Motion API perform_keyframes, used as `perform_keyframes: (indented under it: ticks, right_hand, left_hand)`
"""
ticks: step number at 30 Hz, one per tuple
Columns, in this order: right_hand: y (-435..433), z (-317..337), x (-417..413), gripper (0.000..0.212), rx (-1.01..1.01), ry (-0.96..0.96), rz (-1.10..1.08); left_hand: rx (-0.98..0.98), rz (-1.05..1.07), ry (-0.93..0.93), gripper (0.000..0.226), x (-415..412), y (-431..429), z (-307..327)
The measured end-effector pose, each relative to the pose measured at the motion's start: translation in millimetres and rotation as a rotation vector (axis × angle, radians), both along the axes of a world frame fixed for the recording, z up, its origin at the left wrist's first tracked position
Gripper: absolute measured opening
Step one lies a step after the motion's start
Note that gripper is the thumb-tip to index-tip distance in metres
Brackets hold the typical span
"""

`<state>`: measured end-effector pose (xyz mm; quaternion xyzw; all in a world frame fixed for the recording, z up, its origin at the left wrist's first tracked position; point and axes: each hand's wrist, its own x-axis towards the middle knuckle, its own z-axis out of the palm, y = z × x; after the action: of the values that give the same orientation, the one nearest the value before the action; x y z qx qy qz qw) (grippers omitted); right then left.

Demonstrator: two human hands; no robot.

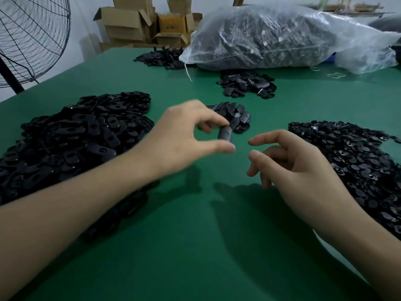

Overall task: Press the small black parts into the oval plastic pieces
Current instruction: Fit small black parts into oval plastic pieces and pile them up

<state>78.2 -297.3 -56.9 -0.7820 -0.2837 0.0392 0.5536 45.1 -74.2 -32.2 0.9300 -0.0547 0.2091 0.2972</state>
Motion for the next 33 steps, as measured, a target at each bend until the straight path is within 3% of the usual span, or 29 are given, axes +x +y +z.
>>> perform_keyframes:
  ticks: [8,13,15,18,21,27,33]
  right_hand:
    - [-1,2,-1,0.009,-0.032,-0.031,0.005]
    - [-2,2,-1,0.009,-0.031,-0.044,0.007]
    - [-2,2,-1,0.009,-0.042,-0.055,0.014]
    - [-2,0,-1,0.008,-0.058,-0.062,0.008]
    - [0,-1,-3,0.008,-0.089,-0.073,0.013]
    - [3,-2,-7,0.008,-0.133,-0.084,0.025]
    - [1,-1,-5,0.009,-0.121,-0.078,0.021]
  left_hand:
    - [0.208,0.317,0.240,0.051,81,34,-5]
    - [0.283,0.363,0.296,0.070,85,25,1]
    - [0.312,0.273,0.373,0.057,77,27,23]
    - [0.528,0.111,0.645,0.021,54,36,59]
    - [0.754,0.070,0.848,0.012,29,44,70]
    - [0.898,0.171,0.906,0.024,6,43,46]
    - [0.877,0.165,0.748,0.010,4,48,45]
